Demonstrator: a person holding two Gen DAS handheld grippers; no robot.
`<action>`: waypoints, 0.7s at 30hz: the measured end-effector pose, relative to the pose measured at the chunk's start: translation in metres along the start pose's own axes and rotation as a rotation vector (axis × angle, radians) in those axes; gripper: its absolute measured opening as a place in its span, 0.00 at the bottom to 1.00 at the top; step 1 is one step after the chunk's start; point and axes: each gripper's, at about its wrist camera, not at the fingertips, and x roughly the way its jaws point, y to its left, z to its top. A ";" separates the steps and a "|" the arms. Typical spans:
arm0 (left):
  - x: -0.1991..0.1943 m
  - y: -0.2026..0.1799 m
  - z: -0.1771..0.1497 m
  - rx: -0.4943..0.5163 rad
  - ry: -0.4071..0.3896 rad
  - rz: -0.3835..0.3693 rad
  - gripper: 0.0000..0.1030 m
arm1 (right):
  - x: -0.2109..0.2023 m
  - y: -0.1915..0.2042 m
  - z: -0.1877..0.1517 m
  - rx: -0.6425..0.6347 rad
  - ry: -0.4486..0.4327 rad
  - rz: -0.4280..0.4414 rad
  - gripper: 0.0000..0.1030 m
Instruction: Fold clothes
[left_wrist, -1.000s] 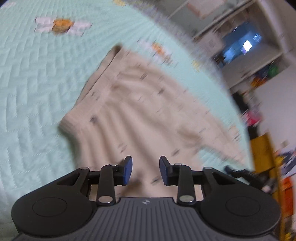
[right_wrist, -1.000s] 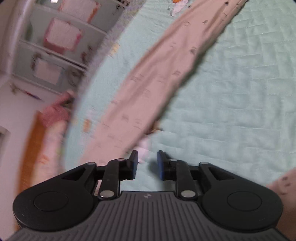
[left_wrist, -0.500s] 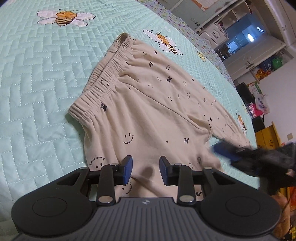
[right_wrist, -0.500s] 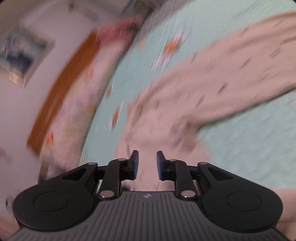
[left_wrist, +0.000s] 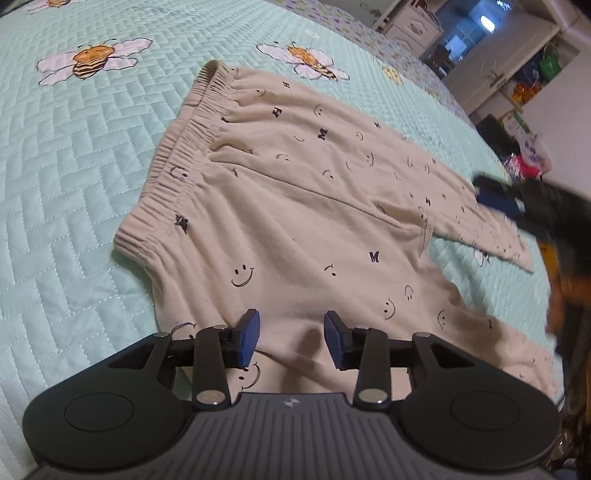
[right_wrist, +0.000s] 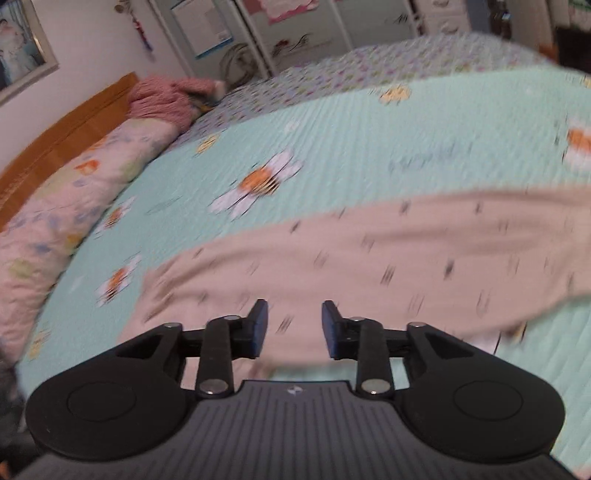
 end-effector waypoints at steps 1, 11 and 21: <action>0.001 -0.002 0.001 0.006 0.006 0.004 0.48 | 0.011 -0.003 0.006 -0.010 0.009 -0.028 0.41; 0.009 -0.028 0.001 0.126 0.044 0.058 0.68 | 0.072 -0.021 0.016 -0.049 0.040 -0.123 0.35; 0.015 -0.042 0.002 0.152 0.072 0.131 0.71 | 0.063 -0.038 0.007 0.028 0.030 -0.046 0.38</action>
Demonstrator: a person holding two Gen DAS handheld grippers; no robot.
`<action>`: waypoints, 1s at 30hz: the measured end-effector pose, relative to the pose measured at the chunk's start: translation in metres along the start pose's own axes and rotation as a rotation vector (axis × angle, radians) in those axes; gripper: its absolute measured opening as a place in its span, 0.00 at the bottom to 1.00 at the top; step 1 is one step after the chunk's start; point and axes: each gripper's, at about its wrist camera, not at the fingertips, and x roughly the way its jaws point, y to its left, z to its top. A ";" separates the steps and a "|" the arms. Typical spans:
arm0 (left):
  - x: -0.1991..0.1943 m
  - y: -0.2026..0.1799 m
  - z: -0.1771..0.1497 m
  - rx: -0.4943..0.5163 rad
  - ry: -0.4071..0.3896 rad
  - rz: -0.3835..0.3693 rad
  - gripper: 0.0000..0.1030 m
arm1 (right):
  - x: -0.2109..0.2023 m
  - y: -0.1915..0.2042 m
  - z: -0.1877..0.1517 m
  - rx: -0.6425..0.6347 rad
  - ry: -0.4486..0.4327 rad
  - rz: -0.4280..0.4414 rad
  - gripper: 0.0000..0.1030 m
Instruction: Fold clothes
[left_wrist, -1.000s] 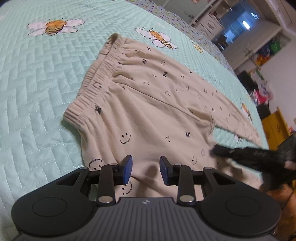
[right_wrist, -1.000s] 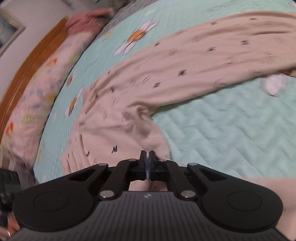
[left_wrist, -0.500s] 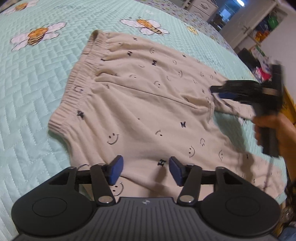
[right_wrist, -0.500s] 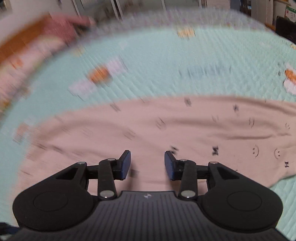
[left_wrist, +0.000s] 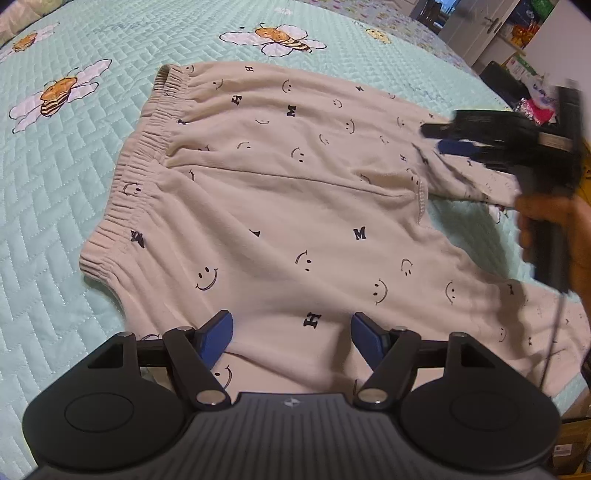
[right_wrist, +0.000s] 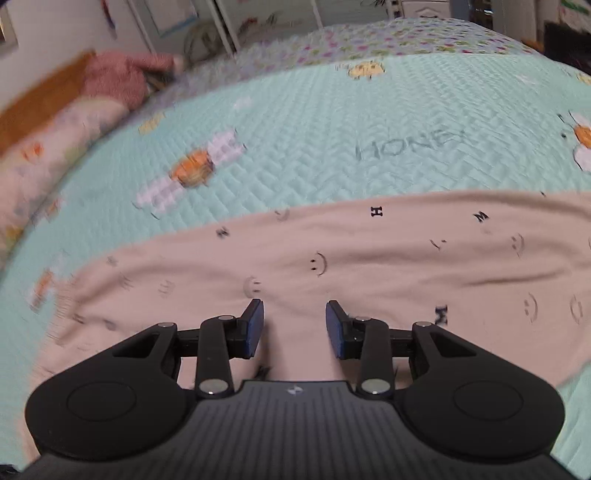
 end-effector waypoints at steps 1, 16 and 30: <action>0.000 -0.002 0.000 0.003 0.003 0.010 0.72 | -0.013 0.001 -0.006 0.005 -0.015 0.026 0.38; 0.014 -0.044 -0.005 0.121 -0.004 0.160 0.98 | -0.162 -0.057 -0.172 0.199 -0.029 0.070 0.57; -0.013 -0.141 -0.037 0.285 -0.032 -0.165 0.84 | -0.272 -0.167 -0.202 0.444 -0.318 -0.169 0.57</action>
